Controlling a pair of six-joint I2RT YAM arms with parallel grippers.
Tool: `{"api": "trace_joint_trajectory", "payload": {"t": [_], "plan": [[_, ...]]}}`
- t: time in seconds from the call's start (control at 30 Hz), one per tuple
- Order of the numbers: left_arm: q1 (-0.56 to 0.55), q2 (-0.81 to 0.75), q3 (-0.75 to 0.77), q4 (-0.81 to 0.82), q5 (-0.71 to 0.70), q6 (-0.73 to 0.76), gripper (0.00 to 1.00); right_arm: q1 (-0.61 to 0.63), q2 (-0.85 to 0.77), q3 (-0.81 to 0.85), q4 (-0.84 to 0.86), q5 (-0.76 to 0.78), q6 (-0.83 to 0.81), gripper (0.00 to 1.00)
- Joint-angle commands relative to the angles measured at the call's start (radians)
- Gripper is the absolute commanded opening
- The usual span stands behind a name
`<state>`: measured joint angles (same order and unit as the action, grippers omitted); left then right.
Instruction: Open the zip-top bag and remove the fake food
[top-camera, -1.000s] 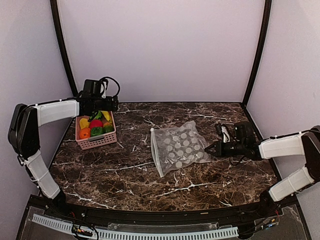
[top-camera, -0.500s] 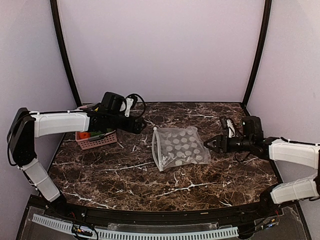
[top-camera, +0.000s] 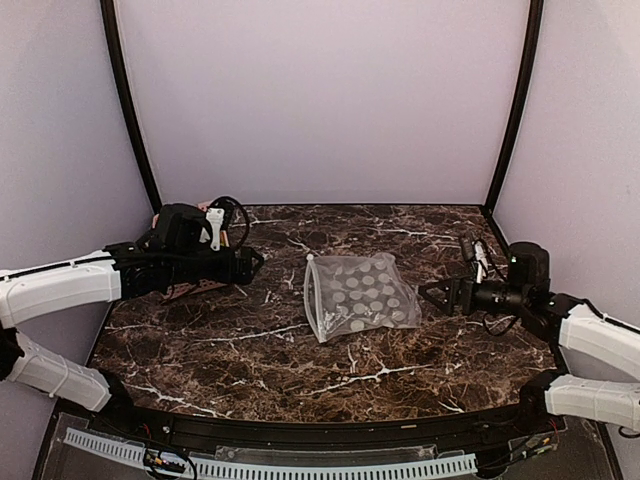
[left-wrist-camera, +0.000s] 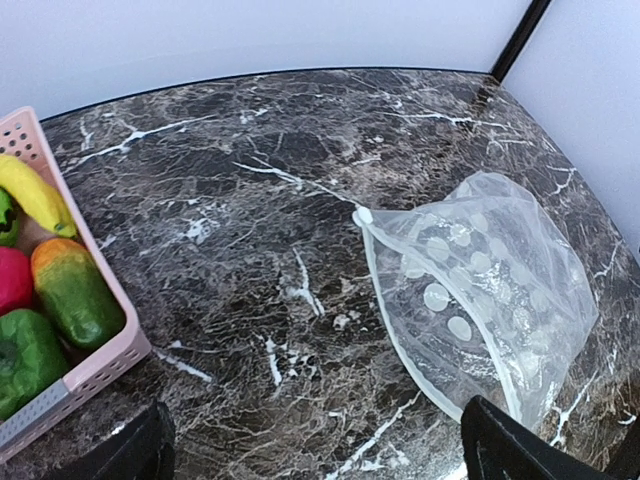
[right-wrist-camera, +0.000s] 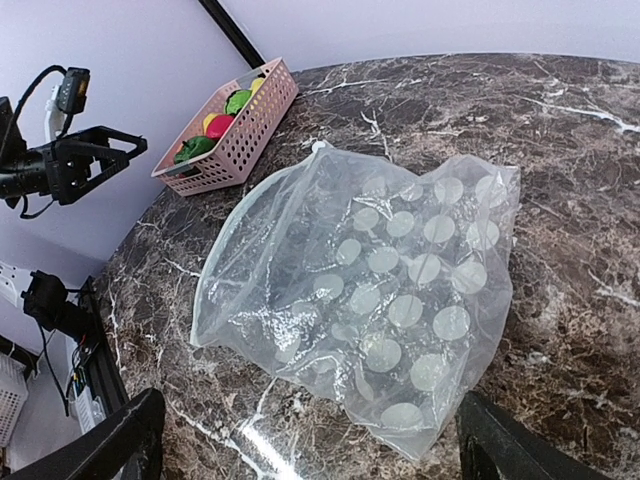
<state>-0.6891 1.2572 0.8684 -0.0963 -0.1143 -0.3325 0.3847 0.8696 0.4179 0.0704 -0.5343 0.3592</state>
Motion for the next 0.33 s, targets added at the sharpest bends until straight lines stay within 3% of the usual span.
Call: {"api": "trace_joint_trajectory", "payload": {"t": [0.0,0.3], "plan": [[0.002,-0.063,-0.064,-0.055,-0.122,-0.095,0.99,-0.003,-0.022,-0.059,0.061,-0.001,0.036,0.99],[0.002,-0.062,-0.12,-0.015,-0.196,-0.172,0.99,-0.003,-0.023,-0.072,0.056,0.025,0.035,0.99]]}}
